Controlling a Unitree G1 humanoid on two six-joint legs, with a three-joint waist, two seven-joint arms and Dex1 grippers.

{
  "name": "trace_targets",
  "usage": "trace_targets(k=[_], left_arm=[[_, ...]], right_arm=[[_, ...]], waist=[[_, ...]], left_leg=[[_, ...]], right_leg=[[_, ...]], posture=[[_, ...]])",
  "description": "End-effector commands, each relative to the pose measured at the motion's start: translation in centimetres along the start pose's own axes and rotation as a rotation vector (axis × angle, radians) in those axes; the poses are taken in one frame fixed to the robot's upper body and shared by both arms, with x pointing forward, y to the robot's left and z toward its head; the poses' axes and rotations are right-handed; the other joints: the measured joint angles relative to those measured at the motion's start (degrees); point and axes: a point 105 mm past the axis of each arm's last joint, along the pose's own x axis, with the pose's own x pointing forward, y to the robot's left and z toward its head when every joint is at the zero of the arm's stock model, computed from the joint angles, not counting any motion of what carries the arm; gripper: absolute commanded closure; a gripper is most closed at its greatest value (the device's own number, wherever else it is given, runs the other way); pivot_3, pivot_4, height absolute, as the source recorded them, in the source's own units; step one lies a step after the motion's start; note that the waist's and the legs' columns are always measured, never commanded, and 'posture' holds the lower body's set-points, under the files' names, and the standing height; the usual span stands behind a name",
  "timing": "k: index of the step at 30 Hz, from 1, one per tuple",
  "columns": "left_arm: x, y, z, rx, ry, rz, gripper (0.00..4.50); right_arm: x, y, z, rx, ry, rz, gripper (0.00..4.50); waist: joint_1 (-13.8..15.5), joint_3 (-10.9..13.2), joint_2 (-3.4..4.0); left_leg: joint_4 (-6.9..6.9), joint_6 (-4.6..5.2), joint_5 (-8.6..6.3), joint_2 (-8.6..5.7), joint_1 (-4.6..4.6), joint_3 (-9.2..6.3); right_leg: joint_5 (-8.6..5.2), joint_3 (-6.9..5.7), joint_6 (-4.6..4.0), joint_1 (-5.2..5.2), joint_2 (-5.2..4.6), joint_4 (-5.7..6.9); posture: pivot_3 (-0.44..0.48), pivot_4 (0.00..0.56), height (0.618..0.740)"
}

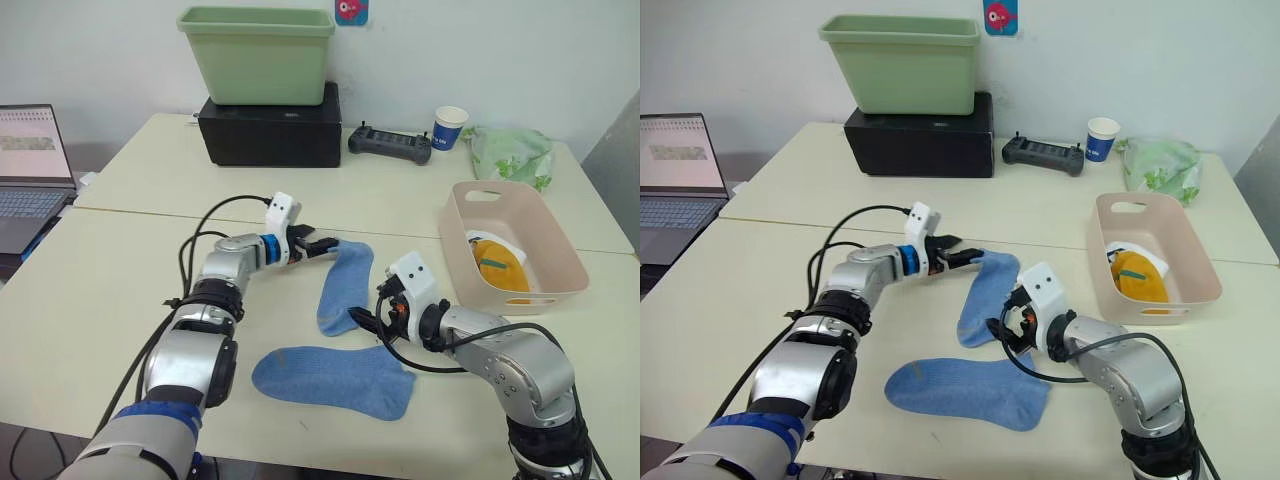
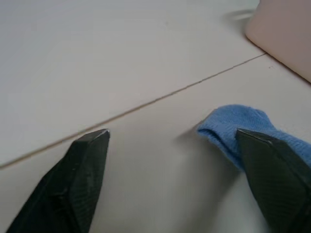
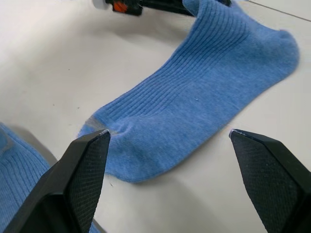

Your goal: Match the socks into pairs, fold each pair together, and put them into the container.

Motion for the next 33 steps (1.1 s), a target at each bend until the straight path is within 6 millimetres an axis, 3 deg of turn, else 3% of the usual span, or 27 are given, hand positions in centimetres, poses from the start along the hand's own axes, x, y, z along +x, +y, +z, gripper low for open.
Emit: trace_targets(k=[1,4,7,10,13,16,20,25,29,33], left_arm=[[-1.4,1.4,1.9,0.089,-0.058,0.060,0.02],[-2.3,2.5,2.4,0.148,-0.076,0.117,0.02],[-2.5,2.1,3.2,0.204,-0.125,0.091,0.02],[-3.2,-1.7,3.1,0.270,-0.136,-0.164,0.02],[-5.4,-6.3,0.5,0.323,-0.019,-0.430,0.02],[-6.4,-7.9,-0.4,0.343,0.029,-0.481,0.02],[-6.6,-12.2,-3.8,0.344,0.139,-0.542,0.02],[-5.1,-12.7,-5.2,0.299,0.186,-0.434,0.02],[-4.4,-12.4,-5.9,0.295,0.206,-0.375,0.96],[-4.9,-13.0,-7.0,0.280,0.242,-0.401,2.17]], right_arm=[[-0.5,0.1,1.1,-0.042,-0.063,-0.008,0.27],[-0.5,-0.1,1.2,-0.053,-0.070,-0.013,0.27],[-0.5,0.0,1.2,-0.077,-0.071,-0.004,0.27],[-0.8,0.1,1.1,-0.133,-0.068,0.013,0.27],[-1.3,0.0,1.0,-0.162,-0.063,0.022,0.27],[-1.7,-0.3,0.8,-0.173,-0.060,0.013,0.27],[-3.8,-0.3,0.3,-0.221,-0.041,0.084,0.27],[-4.0,0.0,0.7,-0.241,-0.064,0.099,0.27],[-3.7,-0.4,1.8,-0.251,-0.109,0.067,0.27],[-1.7,-2.8,4.4,-0.210,-0.195,-0.082,0.27]], waist=[[0.1,0.0,0.00],[0.2,0.0,0.00],[0.2,0.0,0.00],[0.1,0.0,0.02],[-0.3,0.0,0.05],[-0.1,0.0,0.07],[0.2,0.1,0.11],[0.2,0.1,0.08],[0.1,0.1,0.09],[0.0,0.1,0.09]], left_leg=[[0.00,0.01,0.00,0.00,0.00,0.00],[0.01,0.01,0.01,-0.01,-0.01,0.00],[0.01,0.01,0.01,-0.01,-0.02,0.01],[0.00,0.01,0.01,0.00,-0.03,0.03],[-0.03,-0.01,0.02,0.06,-0.02,0.09],[-0.04,-0.03,0.04,0.09,0.02,0.03],[-0.03,0.00,0.09,0.02,0.07,0.01],[-0.02,0.18,-0.01,0.01,0.08,-0.09],[-0.05,0.14,0.01,0.04,0.12,-0.10],[-0.03,0.04,0.07,0.03,0.16,-0.04]], right_leg=[[0.00,0.00,0.00,0.00,0.00,0.02],[0.00,0.00,0.00,0.00,-0.01,0.02],[0.00,-0.01,0.00,0.00,-0.03,0.01],[0.00,0.00,0.00,-0.01,-0.03,0.00],[0.00,0.05,0.00,-0.01,-0.02,-0.03],[-0.01,0.01,-0.01,-0.01,0.00,0.04],[-0.01,0.02,0.00,0.13,-0.04,0.04],[-0.01,-0.07,-0.01,0.25,-0.03,-0.12],[-0.01,-0.05,-0.01,0.23,0.04,-0.08],[-0.01,0.02,-0.01,0.22,0.02,-0.02]], posture=[[0.000,0.150,0.720],[0.000,0.150,0.720],[0.000,0.150,0.720],[0.000,0.150,0.720],[0.000,0.150,0.720],[0.000,0.150,0.720],[0.000,0.150,0.720],[0.000,0.150,0.720],[0.000,0.150,0.720],[0.000,0.150,0.720]])
